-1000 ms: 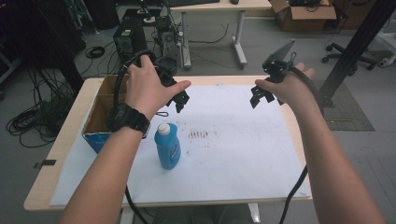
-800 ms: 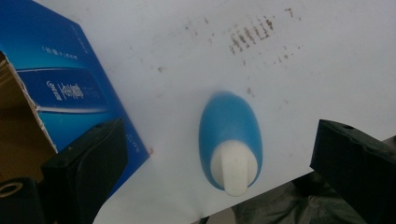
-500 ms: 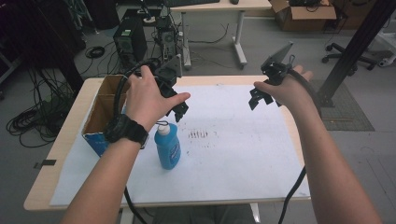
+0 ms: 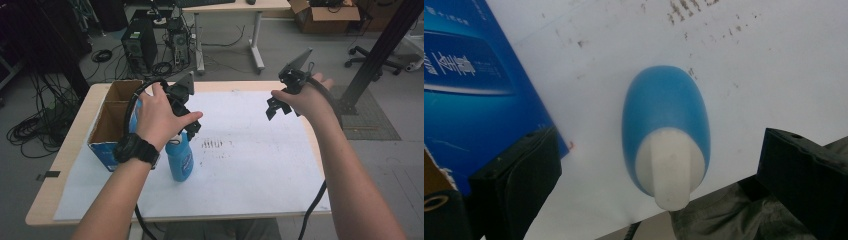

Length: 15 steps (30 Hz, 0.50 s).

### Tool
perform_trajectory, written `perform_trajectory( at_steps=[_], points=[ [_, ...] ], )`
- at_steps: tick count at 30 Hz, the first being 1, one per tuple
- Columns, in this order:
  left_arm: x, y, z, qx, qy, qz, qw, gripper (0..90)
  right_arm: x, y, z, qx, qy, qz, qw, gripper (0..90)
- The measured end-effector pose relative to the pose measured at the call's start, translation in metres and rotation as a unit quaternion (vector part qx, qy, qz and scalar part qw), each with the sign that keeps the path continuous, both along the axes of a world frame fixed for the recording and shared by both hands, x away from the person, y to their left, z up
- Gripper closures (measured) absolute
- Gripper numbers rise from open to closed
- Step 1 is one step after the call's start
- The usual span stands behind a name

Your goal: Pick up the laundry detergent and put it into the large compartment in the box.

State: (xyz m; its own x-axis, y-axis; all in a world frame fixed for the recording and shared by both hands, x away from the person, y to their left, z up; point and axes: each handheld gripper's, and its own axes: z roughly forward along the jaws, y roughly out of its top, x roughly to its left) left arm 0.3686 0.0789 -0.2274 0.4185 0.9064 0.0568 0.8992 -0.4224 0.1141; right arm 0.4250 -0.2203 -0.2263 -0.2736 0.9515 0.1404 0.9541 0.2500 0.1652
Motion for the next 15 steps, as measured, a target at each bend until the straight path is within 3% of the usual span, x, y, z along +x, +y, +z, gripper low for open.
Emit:
perform_trajectory(
  at_steps=[15],
  points=[
    [-0.005, -0.002, -0.017, 0.010, 0.013, -0.002, 0.9999, 4.4, -0.001, 0.002, -0.003, 0.000, 0.000, 0.003, 1.0000, 6.0]
  ],
)
